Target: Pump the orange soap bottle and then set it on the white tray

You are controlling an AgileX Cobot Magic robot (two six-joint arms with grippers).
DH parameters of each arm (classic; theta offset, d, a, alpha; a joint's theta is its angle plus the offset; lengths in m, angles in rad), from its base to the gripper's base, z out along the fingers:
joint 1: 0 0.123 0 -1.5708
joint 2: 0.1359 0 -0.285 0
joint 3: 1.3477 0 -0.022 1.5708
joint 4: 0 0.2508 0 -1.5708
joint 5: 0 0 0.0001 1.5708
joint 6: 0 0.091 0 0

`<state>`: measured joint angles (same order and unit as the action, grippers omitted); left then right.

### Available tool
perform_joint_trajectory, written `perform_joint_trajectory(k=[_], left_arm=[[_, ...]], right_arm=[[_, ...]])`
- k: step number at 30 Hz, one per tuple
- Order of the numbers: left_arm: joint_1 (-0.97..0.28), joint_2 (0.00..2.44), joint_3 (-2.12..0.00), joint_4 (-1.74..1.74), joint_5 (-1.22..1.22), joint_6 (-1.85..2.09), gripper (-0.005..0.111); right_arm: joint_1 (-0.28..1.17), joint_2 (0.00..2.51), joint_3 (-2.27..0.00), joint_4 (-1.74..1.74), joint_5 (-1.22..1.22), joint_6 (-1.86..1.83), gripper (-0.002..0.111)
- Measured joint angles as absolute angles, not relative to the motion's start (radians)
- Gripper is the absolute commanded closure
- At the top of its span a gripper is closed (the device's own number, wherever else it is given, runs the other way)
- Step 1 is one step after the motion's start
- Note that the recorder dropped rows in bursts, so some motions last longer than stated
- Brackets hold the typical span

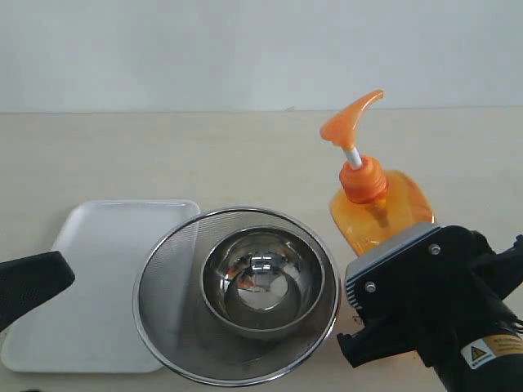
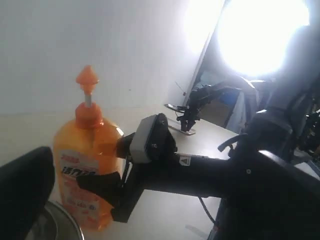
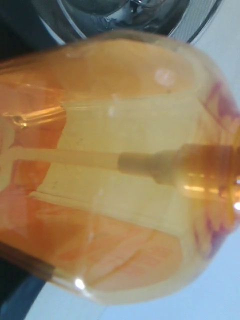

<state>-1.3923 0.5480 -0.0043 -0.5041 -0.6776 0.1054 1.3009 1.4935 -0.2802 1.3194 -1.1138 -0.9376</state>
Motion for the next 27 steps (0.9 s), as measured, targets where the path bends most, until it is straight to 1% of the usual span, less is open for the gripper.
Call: perform_joint_trajectory(k=[1,2,3,4,5,9,12,16,19,23,27], left_arm=[[-1.392,0.548,-0.004,-0.542,-0.678,0.097,0.025],[-1.392,0.548,-0.004,-0.575,-0.673,0.096,0.040],[-1.392,0.548,-0.004,-0.612,-0.671,0.102,0.060],[-1.392,0.548,-0.004,-0.637,-0.670,0.124,0.077],[-1.392,0.548,-0.004,-0.650,-0.670,0.147,0.099],[-1.392,0.548,-0.007,-0.682,-0.700,0.278,0.102],[-1.392,0.548,-0.069,-0.762,-0.688,0.390,0.102],[-1.392,0.591,-0.229,-0.903,-0.581,0.672,0.102],[-1.392,0.655,-0.379,-1.116,-0.522,0.959,0.102],[-1.350,0.748,-0.561,-1.444,-0.471,1.382,0.102],[-1.286,0.832,-0.708,-1.650,-0.432,1.674,0.102]], right_arm=[[1.301,1.493,-0.280,1.319,-1.114,-0.938,0.108],[1.301,1.493,-0.280,1.319,-1.113,-0.938,0.108],[1.301,1.493,-0.280,1.319,-1.113,-0.938,0.108],[1.301,1.493,-0.280,1.319,-1.113,-0.938,0.108],[1.301,1.493,-0.280,1.319,-1.113,-0.938,0.108],[1.301,1.493,-0.280,1.319,-1.113,-0.938,0.108],[1.301,1.493,-0.280,1.319,-1.113,-0.938,0.108],[1.301,1.493,-0.280,1.319,-1.113,-0.938,0.108],[1.301,1.493,-0.280,1.319,-1.113,-0.938,0.108],[1.301,1.493,-0.280,1.319,-1.111,-0.938,0.108],[1.301,1.493,-0.280,1.319,-1.111,-0.938,0.108]])
